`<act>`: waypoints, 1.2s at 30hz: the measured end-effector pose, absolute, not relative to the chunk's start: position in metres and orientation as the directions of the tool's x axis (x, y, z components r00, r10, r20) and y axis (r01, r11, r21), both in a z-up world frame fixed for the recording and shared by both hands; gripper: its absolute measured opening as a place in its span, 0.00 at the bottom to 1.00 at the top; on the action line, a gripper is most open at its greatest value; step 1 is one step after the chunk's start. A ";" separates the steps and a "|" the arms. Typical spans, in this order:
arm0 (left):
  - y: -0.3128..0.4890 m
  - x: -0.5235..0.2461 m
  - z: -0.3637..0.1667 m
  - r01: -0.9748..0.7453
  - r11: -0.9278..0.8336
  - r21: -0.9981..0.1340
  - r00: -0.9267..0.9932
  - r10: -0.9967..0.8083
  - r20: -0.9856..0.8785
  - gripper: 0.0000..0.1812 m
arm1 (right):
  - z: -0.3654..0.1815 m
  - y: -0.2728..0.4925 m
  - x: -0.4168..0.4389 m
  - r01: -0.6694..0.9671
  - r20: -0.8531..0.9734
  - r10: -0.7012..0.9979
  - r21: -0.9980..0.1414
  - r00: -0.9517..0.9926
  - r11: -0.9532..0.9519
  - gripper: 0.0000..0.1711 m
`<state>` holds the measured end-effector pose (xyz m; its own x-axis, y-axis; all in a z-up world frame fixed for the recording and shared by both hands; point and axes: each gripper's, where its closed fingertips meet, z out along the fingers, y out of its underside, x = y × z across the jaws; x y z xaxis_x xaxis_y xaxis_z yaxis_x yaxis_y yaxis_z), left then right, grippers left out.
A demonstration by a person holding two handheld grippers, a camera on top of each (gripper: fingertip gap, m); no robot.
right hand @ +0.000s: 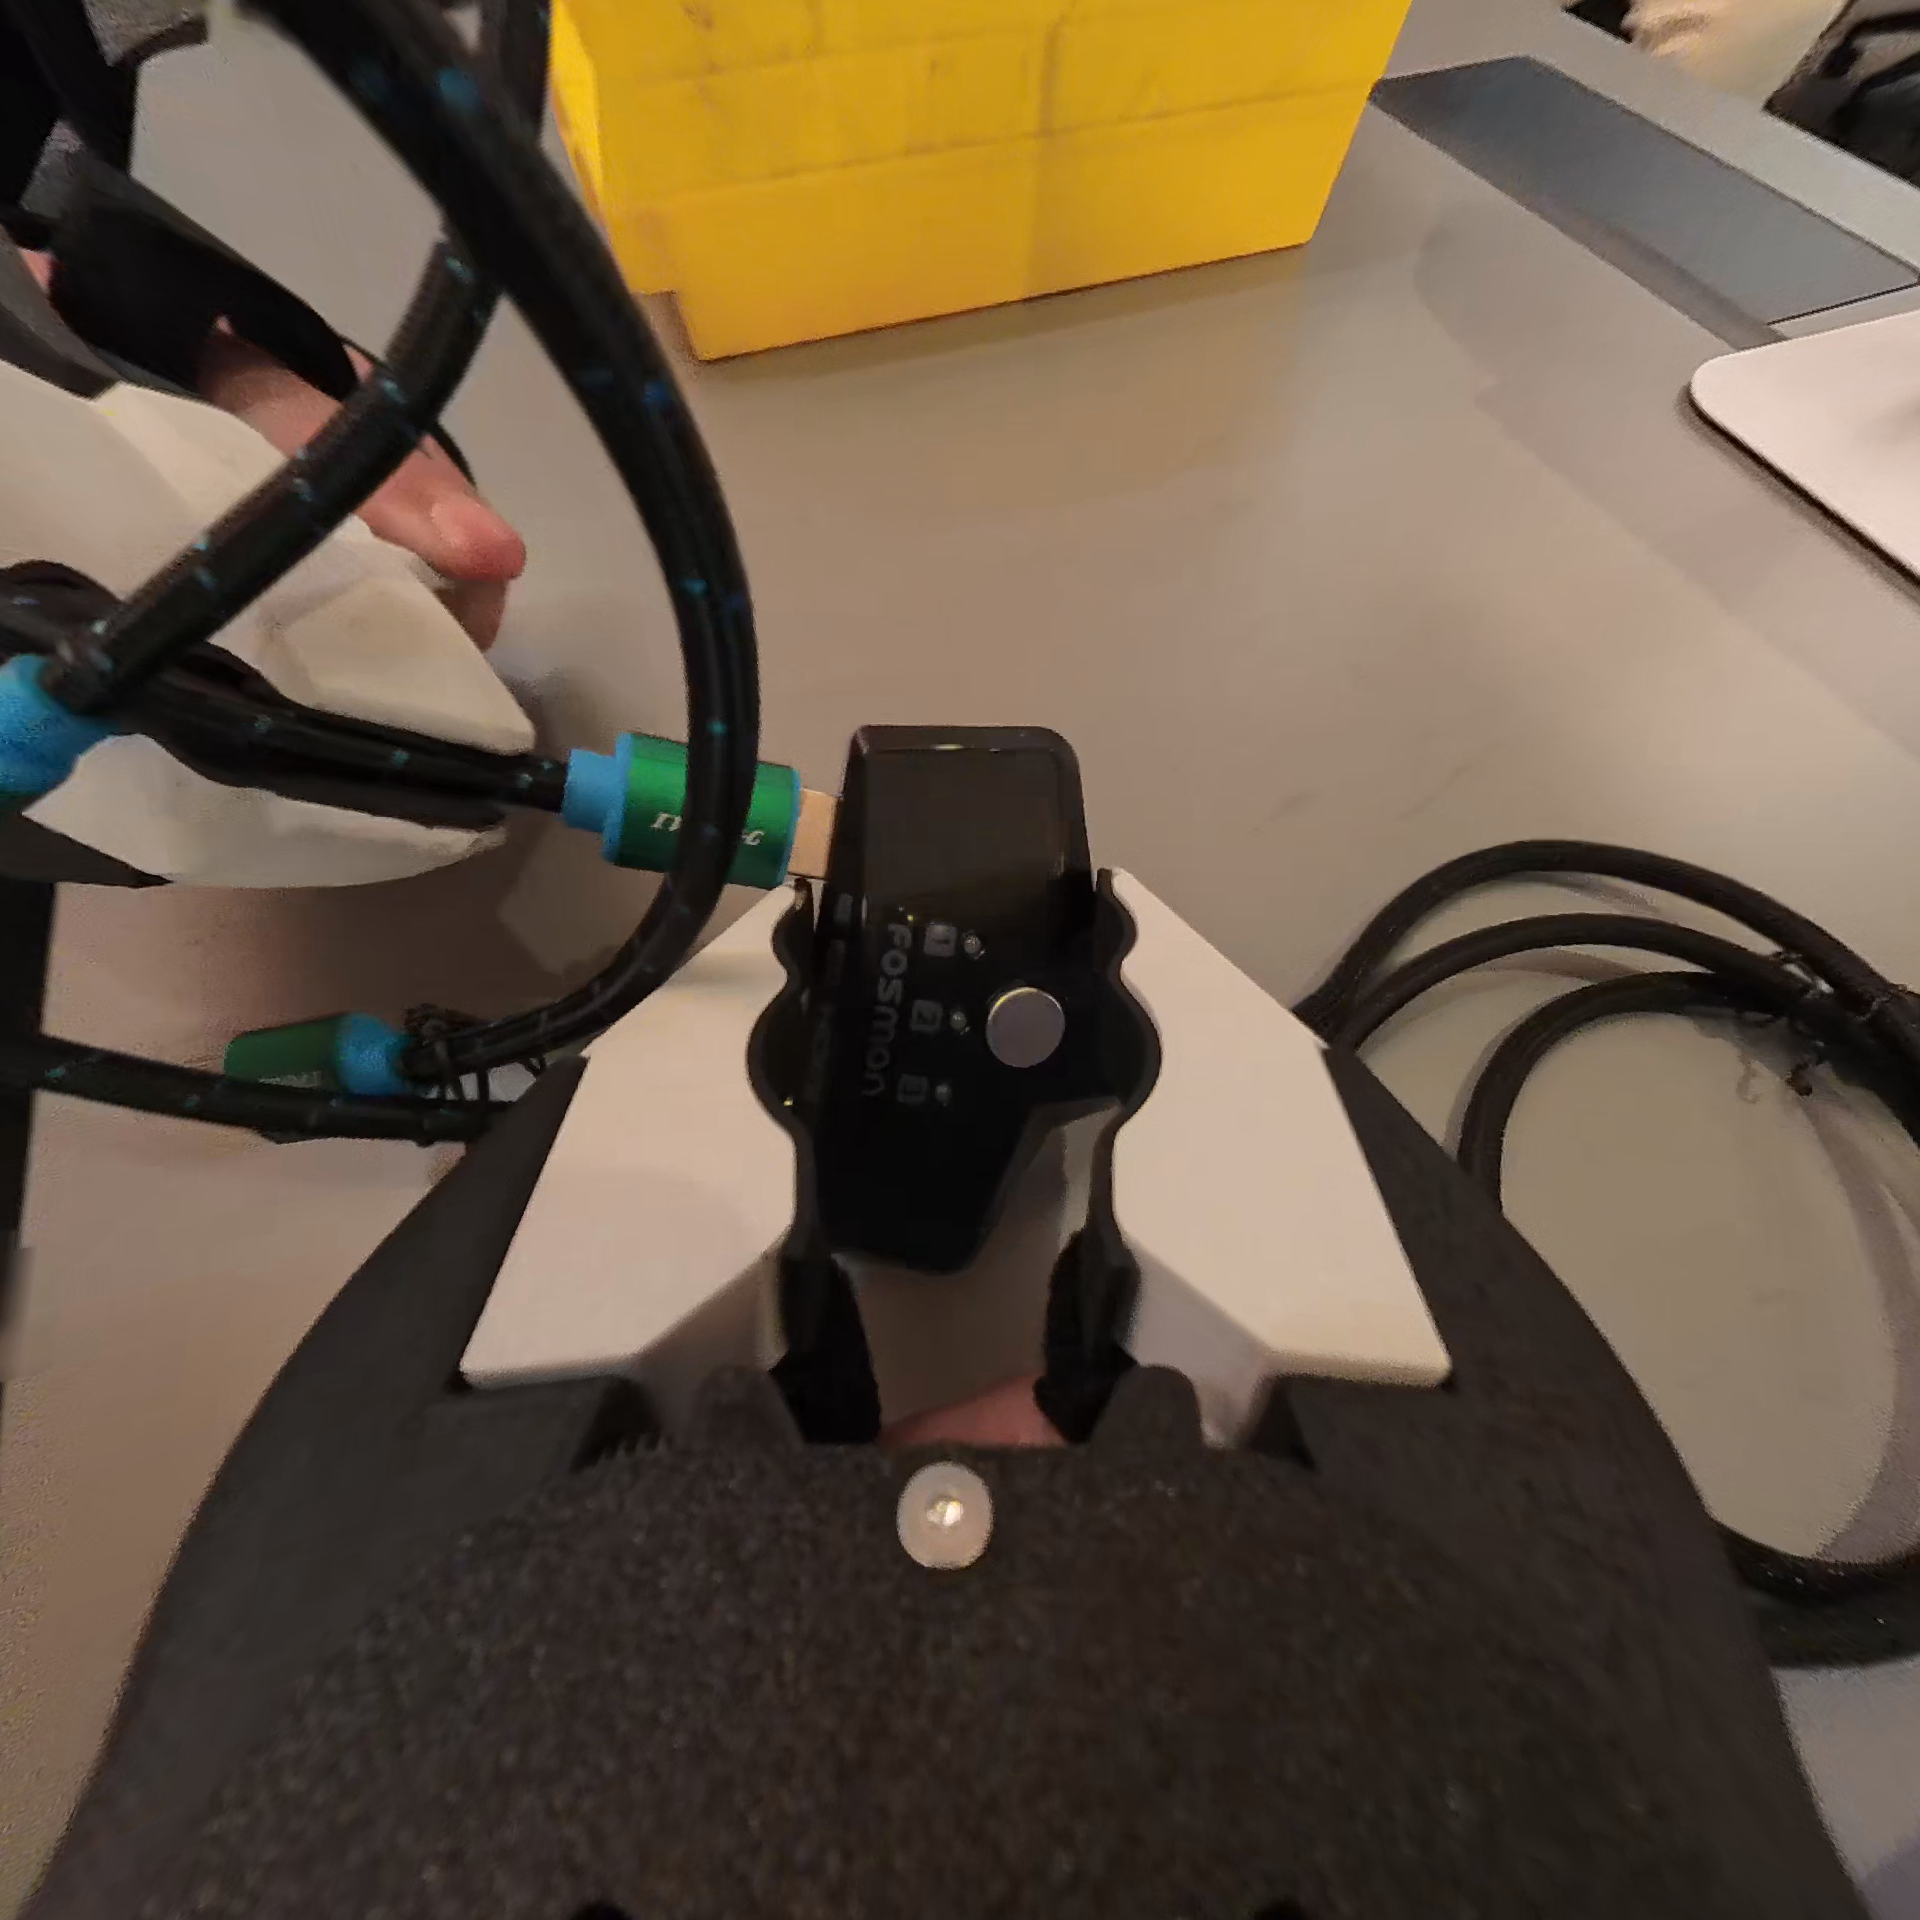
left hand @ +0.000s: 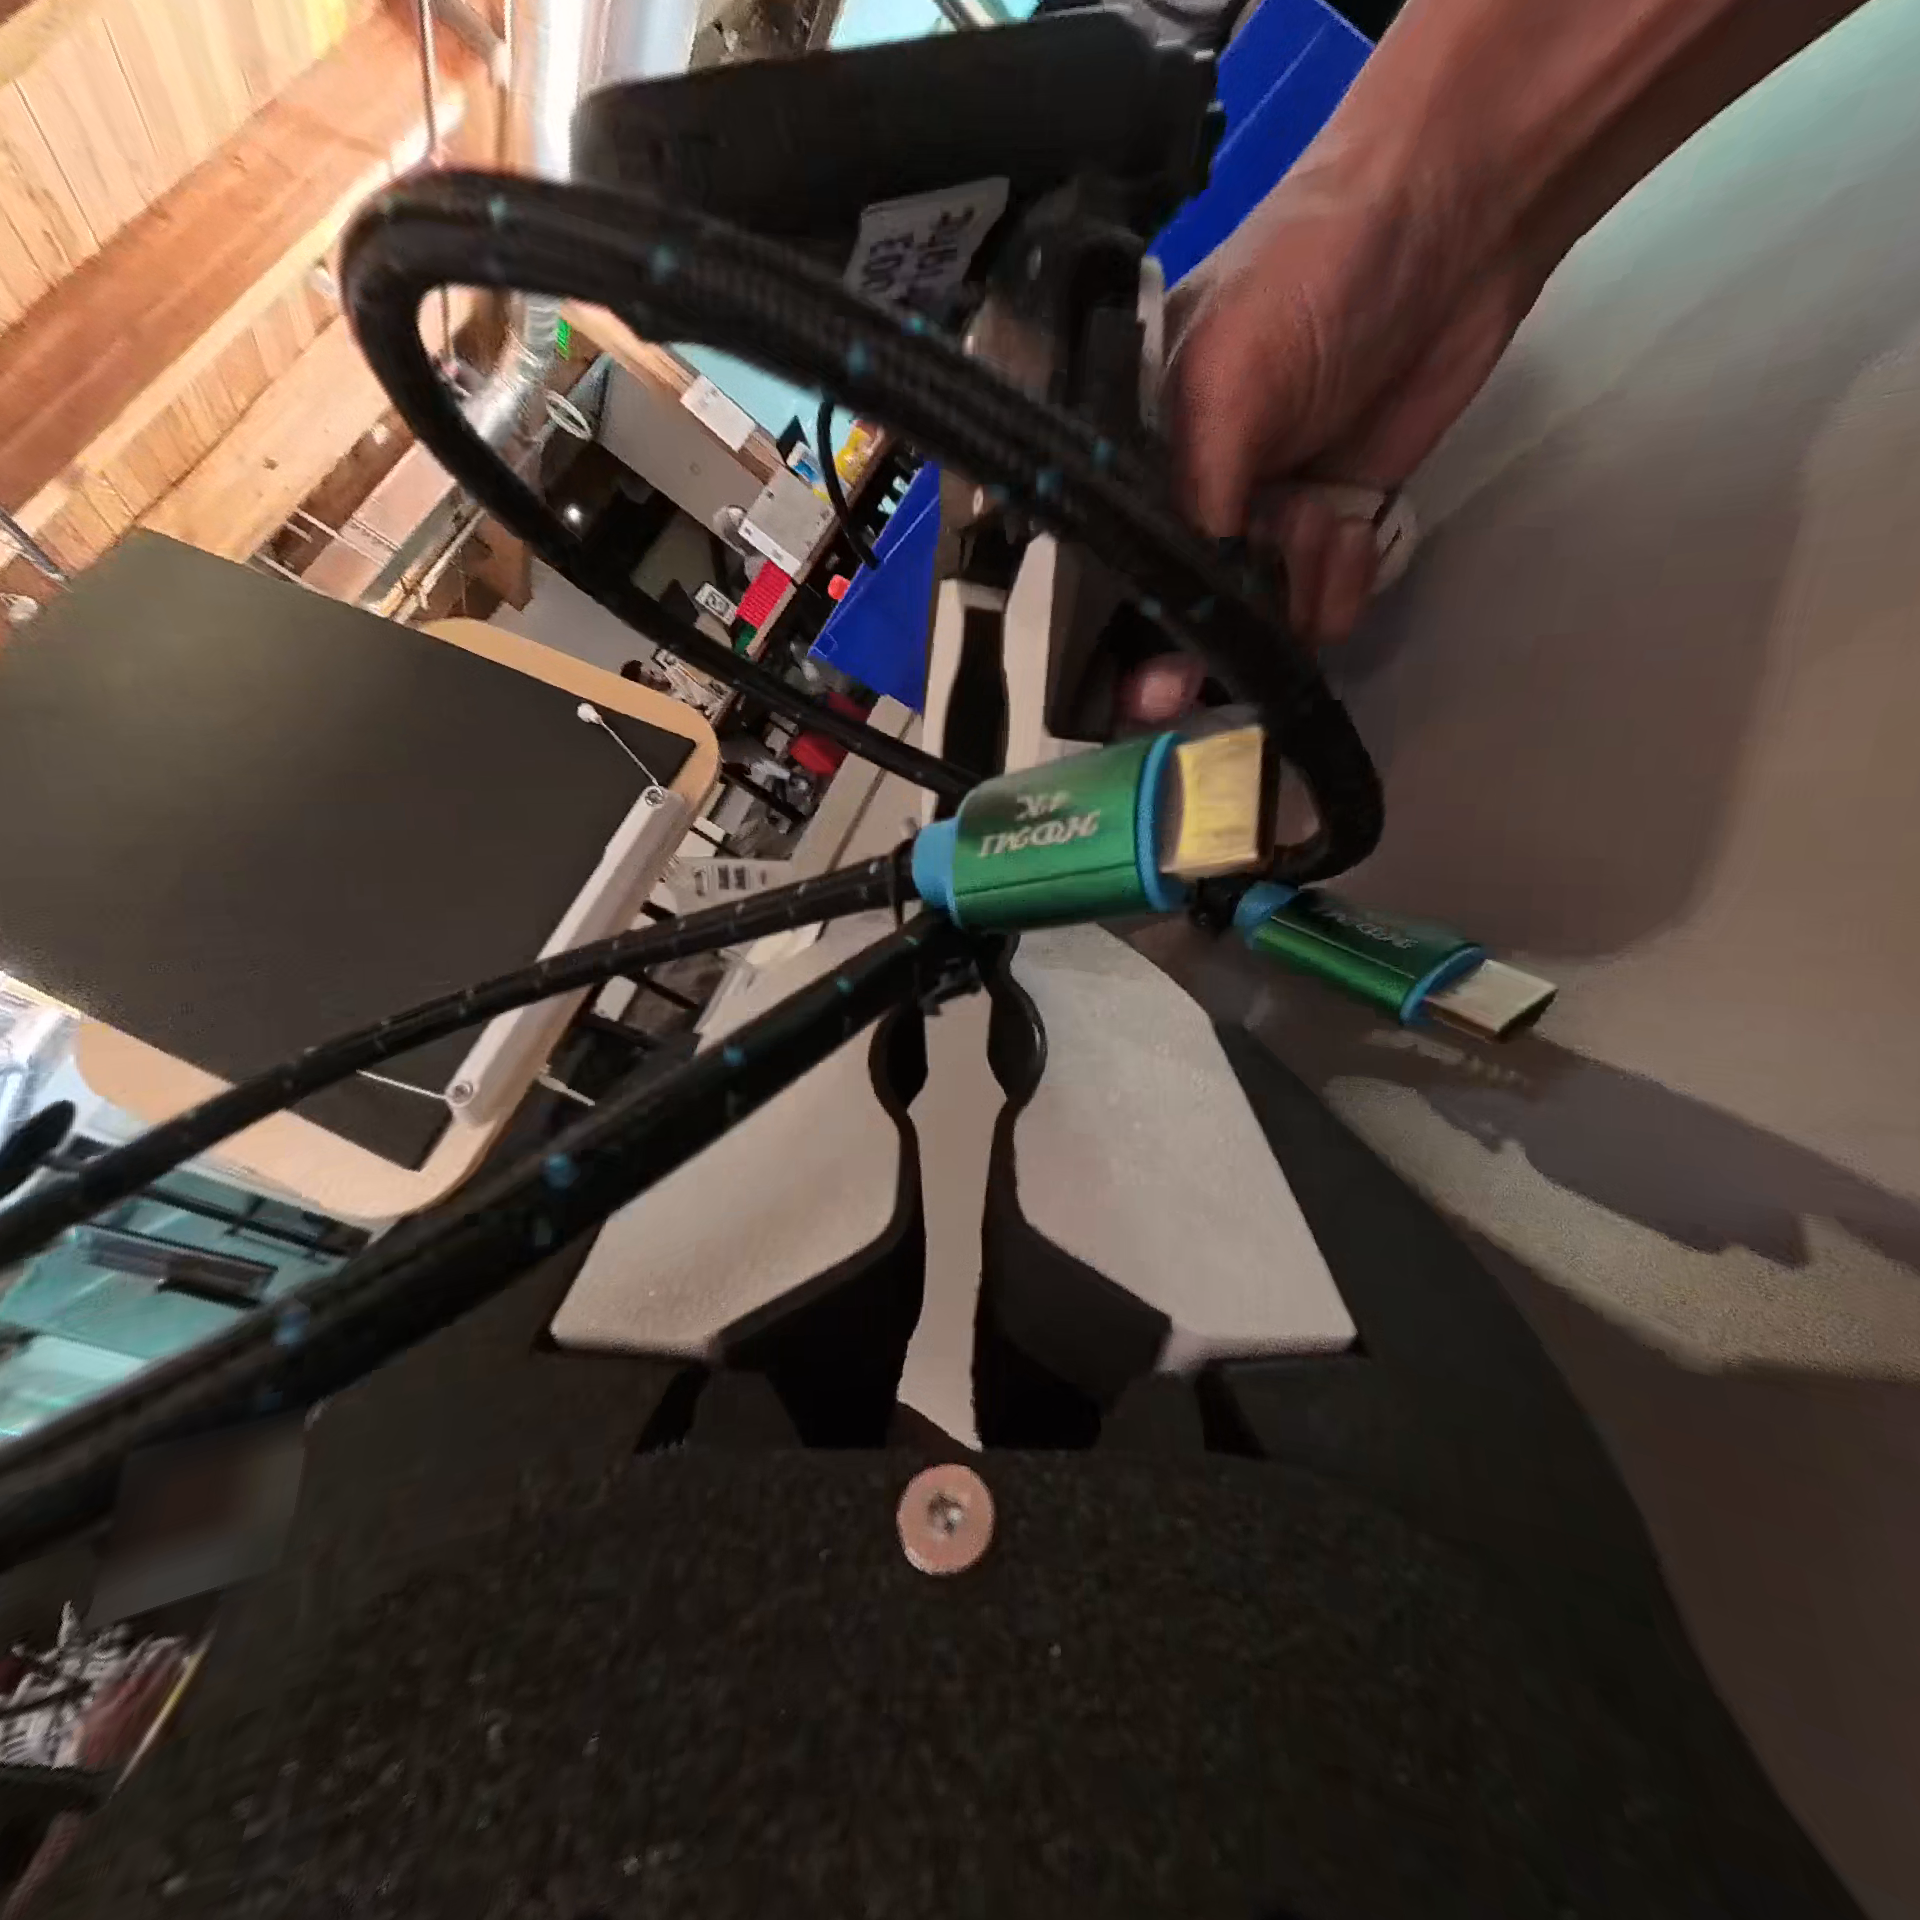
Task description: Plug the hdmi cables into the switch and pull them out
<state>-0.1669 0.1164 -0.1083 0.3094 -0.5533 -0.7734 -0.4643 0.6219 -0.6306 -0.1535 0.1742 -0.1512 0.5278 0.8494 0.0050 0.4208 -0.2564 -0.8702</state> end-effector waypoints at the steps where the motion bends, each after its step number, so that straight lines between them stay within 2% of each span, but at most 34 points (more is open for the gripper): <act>1: 0.116 -0.167 -0.108 -0.464 0.618 -0.635 0.308 -0.559 -0.770 0.04 | -0.151 0.175 -0.153 0.412 0.011 0.843 -0.876 0.538 -0.251 0.31; 6: 0.112 -0.162 -0.113 -0.477 0.623 -0.620 0.271 -0.567 -0.778 0.04 | -0.151 0.170 -0.138 0.464 0.044 0.820 -0.841 0.571 -0.278 0.33; 8: 0.110 -0.161 -0.115 -0.483 0.631 -0.607 0.256 -0.561 -0.787 0.04 | -0.150 0.170 -0.124 0.480 0.041 0.793 -0.815 0.608 -0.326 0.37; 11: 0.107 -0.157 -0.116 -0.480 0.634 -0.606 0.248 -0.565 -0.787 0.04 | -0.154 0.166 -0.106 0.435 -0.068 0.744 -0.774 0.665 -0.460 0.43; 14: 0.106 -0.156 -0.116 -0.481 0.637 -0.602 0.245 -0.561 -0.791 0.04 | -0.169 0.159 -0.095 0.432 -0.147 0.715 -0.708 0.684 -0.559 0.43; 18: 0.108 -0.156 -0.118 -0.473 0.620 -0.626 0.248 -0.587 -0.770 0.04 | -0.184 0.159 -0.112 0.476 -0.141 0.771 -0.713 0.621 -0.514 0.43; 21: 0.110 -0.158 -0.121 -0.481 0.610 -0.630 0.245 -0.597 -0.764 0.04 | -0.190 0.169 -0.116 0.519 -0.060 0.777 -0.712 0.627 -0.474 0.42; 23: 0.107 -0.156 -0.126 -0.472 0.604 -0.642 0.221 -0.623 -0.750 0.04 | -0.189 0.168 -0.119 0.508 -0.087 0.776 -0.709 0.625 -0.489 0.39; 27: 0.107 -0.152 -0.129 -0.495 0.622 -0.607 0.237 -0.575 -0.783 0.04 | -0.187 0.169 -0.118 0.534 -0.015 0.764 -0.706 0.645 -0.465 0.38; 31: 0.110 -0.155 -0.118 -0.492 0.611 -0.620 0.306 -0.546 -0.780 0.04 | -0.181 0.170 -0.118 0.483 -0.041 0.747 -0.739 0.663 -0.469 0.36; 36: 0.107 -0.158 -0.094 -0.403 0.610 -0.682 0.411 -0.546 -0.730 0.04 | -0.165 0.168 -0.132 0.318 -0.220 0.708 -0.777 0.671 -0.543 0.35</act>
